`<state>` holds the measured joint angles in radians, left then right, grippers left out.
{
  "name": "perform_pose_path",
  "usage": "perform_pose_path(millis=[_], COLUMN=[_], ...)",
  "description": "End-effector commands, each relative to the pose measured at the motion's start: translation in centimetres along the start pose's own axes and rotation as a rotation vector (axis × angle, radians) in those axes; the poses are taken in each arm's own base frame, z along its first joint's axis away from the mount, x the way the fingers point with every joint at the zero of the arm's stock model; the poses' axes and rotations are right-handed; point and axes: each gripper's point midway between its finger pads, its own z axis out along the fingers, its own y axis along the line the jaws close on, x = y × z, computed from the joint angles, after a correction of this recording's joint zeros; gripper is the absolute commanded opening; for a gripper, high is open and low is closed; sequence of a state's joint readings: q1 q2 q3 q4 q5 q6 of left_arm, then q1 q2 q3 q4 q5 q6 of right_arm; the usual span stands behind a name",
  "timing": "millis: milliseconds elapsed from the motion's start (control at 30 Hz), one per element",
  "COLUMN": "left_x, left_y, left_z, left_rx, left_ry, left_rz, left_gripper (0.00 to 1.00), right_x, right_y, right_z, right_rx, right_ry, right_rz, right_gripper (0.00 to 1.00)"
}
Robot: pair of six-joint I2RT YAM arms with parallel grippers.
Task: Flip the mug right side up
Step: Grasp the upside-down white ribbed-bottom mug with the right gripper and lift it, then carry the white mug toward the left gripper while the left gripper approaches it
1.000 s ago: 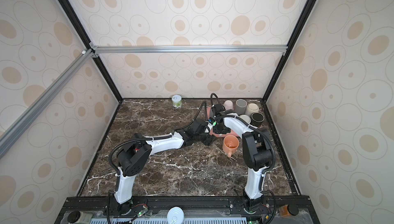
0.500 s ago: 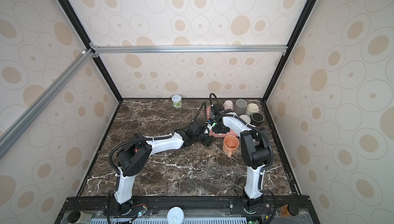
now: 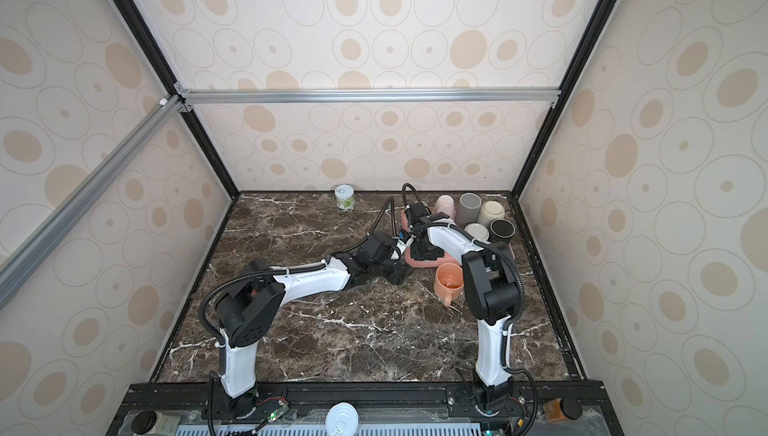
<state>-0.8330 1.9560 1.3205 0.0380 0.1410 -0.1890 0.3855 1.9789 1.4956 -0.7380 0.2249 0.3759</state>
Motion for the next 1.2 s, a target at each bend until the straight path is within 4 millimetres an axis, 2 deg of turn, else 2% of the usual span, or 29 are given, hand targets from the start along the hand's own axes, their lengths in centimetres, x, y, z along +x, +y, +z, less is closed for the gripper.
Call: perform_pose_path(millis=[0, 300, 700, 967, 1167], left_x=[-1.2, -1.7, -1.3, -2.1, -3.0], left_y=[0.8, 1.5, 3.9, 5.8, 7.4], left_z=[-1.5, -3.3, -6.0, -8.6, -11.1], left_rx=[-0.026, -0.048, -0.072, -0.101, -0.135], left_ry=[-0.04, -0.08, -0.13, -0.184, -0.235], left_rz=[0.008, -0.003, -0.063, -0.092, -0.12], left_gripper=[0.7, 0.7, 0.7, 0.71, 0.71], right_x=[-0.4, -1.0, -1.4, -1.6, -1.4], right_y=[0.2, 0.3, 1.5, 2.6, 4.5], right_z=[-0.5, -3.5, -7.4, -10.1, -12.5], right_rx=[0.05, 0.078, 0.067, 0.022, -0.066], right_ry=[-0.016, -0.107, -0.257, -0.332, -0.39], right_rz=[-0.038, -0.058, -0.043, -0.036, -0.036], right_gripper=[0.12, 0.0, 0.0, 0.0, 0.0])
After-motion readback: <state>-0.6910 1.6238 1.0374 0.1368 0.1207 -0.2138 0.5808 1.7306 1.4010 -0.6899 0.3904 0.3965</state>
